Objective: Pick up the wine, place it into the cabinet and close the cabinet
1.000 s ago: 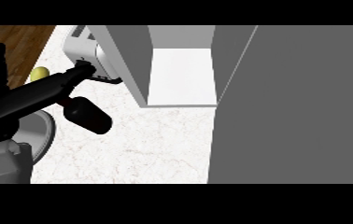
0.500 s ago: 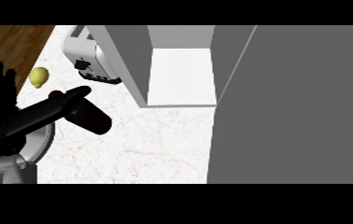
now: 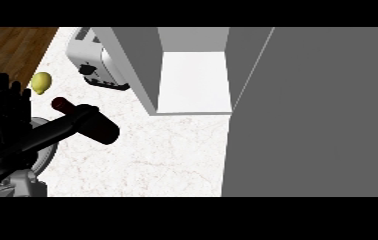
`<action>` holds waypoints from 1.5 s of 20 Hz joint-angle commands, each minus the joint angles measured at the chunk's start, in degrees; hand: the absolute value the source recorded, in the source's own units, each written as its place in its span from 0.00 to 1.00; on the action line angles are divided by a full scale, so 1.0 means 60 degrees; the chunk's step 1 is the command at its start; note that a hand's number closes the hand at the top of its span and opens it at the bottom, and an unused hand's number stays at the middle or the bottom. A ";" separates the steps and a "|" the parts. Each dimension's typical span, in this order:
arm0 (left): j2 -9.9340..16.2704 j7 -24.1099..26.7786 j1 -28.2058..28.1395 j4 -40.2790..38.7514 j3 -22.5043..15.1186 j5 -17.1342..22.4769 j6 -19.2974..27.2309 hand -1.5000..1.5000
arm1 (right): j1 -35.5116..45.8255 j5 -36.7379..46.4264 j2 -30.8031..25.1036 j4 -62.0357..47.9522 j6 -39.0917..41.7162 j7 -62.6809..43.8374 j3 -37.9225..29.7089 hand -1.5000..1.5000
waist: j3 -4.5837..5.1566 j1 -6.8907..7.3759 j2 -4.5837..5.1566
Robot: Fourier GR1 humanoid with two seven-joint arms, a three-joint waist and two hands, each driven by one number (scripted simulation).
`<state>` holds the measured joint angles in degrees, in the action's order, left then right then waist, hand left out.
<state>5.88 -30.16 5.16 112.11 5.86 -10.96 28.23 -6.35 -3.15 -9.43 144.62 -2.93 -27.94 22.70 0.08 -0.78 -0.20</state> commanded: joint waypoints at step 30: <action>-0.0402 0.6474 -0.0375 -0.6865 0.1986 0.2862 -0.2312 0.00 | -0.0348 -0.0057 -0.0556 0.2357 -0.0376 -0.0947 0.0053 0.00 | 0.0001 -0.0033 0.0009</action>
<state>4.24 3.67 3.60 75.60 17.42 5.07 16.73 -5.67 -2.95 -11.82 144.86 -4.42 -28.37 22.78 0.08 -1.09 -0.17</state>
